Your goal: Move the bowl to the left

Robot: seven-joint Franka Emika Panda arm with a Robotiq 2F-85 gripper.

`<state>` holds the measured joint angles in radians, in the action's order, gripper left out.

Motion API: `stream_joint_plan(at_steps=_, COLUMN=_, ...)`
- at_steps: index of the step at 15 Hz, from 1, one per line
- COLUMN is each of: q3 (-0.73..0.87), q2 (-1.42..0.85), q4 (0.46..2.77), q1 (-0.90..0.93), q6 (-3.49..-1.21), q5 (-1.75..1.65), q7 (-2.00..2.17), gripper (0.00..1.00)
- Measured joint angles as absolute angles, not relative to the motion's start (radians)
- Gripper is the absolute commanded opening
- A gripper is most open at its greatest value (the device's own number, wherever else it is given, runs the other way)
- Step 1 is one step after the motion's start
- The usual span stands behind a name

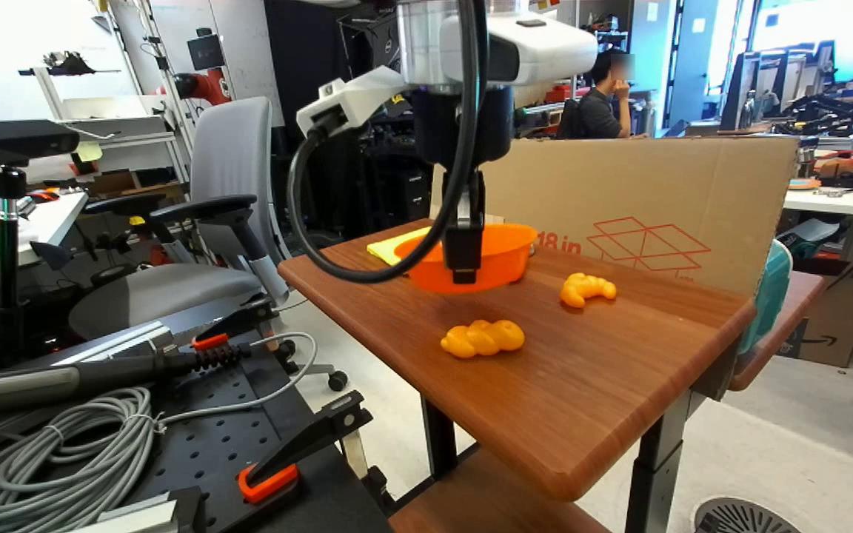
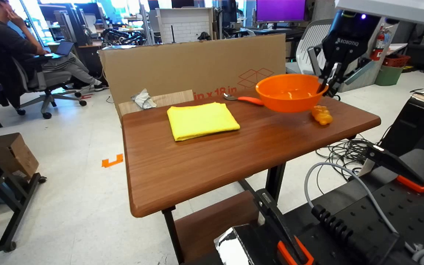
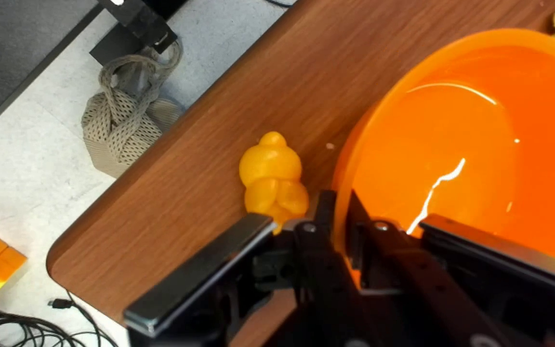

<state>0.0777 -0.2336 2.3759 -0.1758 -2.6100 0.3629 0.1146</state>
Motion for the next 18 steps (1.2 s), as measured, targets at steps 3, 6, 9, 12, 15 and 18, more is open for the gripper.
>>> stream_joint_plan(at_steps=3, q3=0.058, q2=-0.170, q4=2.393, q1=-0.163, q6=-2.609, q5=0.370, q7=0.115, gripper=0.02)
stream_joint_plan(at_steps=6, q3=0.037, q2=-0.110, q4=2.405, q1=-0.124, q6=-2.609, q5=0.371, q7=0.131, gripper=0.02)
stream_joint_plan(at_steps=9, q3=0.007, q2=-0.066, q4=2.405, q1=-0.068, q6=-2.609, q5=0.371, q7=0.177, gripper=0.02)
stream_joint_plan(at_steps=12, q3=-0.030, q2=-0.045, q4=2.397, q1=-0.008, q6=-2.609, q5=0.370, q7=0.239, gripper=0.02)
stream_joint_plan(at_steps=15, q3=-0.067, q2=-0.051, q4=2.375, q1=0.045, q6=-2.609, q5=0.365, q7=0.298, gripper=0.02)
stream_joint_plan(at_steps=18, q3=-0.095, q2=-0.081, q4=2.338, q1=0.088, q6=-2.609, q5=0.360, q7=0.345, gripper=0.02)
